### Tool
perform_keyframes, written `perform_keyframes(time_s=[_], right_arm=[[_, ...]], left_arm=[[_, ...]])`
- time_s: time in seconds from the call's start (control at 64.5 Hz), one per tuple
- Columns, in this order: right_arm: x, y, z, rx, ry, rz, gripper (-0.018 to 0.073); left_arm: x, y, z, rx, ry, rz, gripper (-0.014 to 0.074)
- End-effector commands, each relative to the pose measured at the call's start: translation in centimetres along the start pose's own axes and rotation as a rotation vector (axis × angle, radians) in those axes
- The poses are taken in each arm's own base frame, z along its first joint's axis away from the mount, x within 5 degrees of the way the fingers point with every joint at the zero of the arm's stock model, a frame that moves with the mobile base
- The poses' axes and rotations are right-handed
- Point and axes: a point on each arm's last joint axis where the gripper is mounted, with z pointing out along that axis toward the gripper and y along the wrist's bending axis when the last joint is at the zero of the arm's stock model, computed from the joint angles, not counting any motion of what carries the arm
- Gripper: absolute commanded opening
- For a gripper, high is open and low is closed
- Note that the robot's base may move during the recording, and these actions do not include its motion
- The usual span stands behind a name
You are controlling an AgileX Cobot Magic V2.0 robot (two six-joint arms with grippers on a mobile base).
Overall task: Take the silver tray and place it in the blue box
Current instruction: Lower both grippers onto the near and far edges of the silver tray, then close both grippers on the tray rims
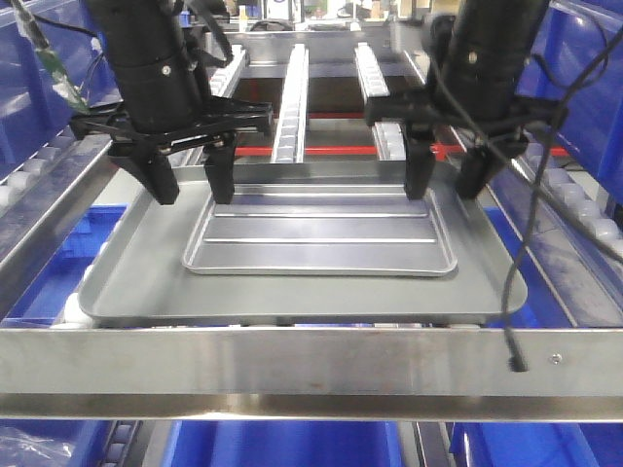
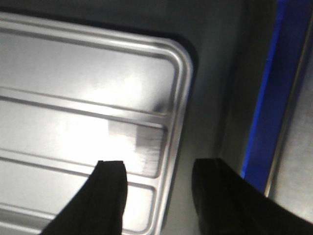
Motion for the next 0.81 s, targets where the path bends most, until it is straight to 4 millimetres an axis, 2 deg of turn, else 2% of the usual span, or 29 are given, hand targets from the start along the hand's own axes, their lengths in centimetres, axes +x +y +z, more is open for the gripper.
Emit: perform_keyframes(time_s=[0.0,0.481,0.791], right_arm=[[-1.4,-0.4,-2.2,-0.01,-0.093,0.014,0.0424],[-1.6,-0.3,-0.6,-0.011,-0.1,0.01,0.0424],[-1.3,-0.4,1.0,0.0,-0.065,0.005,0.0424]], left_arm=[[-1.9,-0.3,-2.8,0.052,-0.14,-0.019,0.026],[-1.4,-0.4,0.4,0.042,-0.088,-0.022,0.026],[-1.5,-0.5,0.4,0.048,-0.104,-0.022,0.026]])
